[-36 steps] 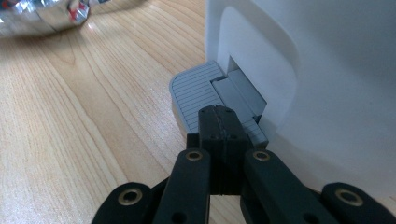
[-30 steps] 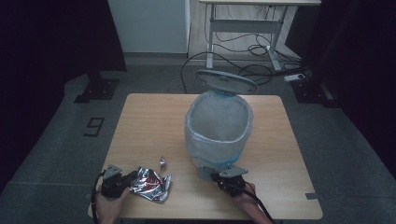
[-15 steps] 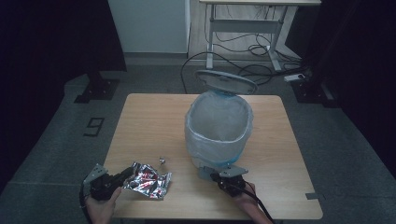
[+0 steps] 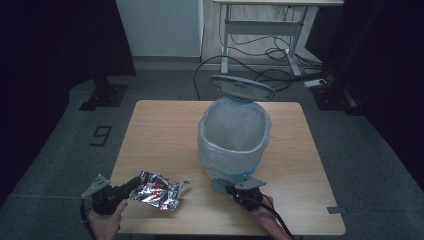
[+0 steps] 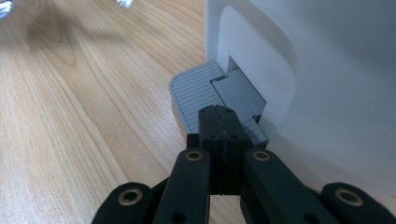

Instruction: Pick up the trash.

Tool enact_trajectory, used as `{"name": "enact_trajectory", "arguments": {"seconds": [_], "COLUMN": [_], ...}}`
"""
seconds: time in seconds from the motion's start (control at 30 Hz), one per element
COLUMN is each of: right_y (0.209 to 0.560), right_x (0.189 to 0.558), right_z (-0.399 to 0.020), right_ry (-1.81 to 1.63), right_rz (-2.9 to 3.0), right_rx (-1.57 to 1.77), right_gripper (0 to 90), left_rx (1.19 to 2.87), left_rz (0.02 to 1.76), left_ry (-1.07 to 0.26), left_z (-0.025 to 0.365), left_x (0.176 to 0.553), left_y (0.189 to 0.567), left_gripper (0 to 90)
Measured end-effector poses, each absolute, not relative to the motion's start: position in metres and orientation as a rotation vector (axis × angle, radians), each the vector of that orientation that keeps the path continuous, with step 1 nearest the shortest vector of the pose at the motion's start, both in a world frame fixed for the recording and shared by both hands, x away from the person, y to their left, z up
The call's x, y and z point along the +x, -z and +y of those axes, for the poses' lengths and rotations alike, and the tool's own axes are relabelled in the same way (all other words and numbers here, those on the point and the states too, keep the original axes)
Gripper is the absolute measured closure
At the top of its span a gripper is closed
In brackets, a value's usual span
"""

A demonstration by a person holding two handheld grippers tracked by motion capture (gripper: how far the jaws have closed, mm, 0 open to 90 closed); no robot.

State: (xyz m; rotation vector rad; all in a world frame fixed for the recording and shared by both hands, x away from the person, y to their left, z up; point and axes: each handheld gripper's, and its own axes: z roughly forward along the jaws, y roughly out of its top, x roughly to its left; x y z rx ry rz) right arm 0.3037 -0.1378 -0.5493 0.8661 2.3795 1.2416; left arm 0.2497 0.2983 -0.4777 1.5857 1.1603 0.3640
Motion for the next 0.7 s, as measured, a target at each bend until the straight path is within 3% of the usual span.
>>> {"name": "enact_trajectory", "arguments": {"seconds": [0.7], "right_y": [0.55], "right_x": [0.305], "right_z": [-0.139], "right_ry": [-1.252], "right_rz": [2.385], "right_rx": [0.861], "right_gripper": [90.0], "left_rx": [1.542], "left_rz": [1.116], "left_ry": [-0.366], "left_z": [0.298], "left_x": [0.246], "left_y": [0.46], "left_gripper": [90.0]}}
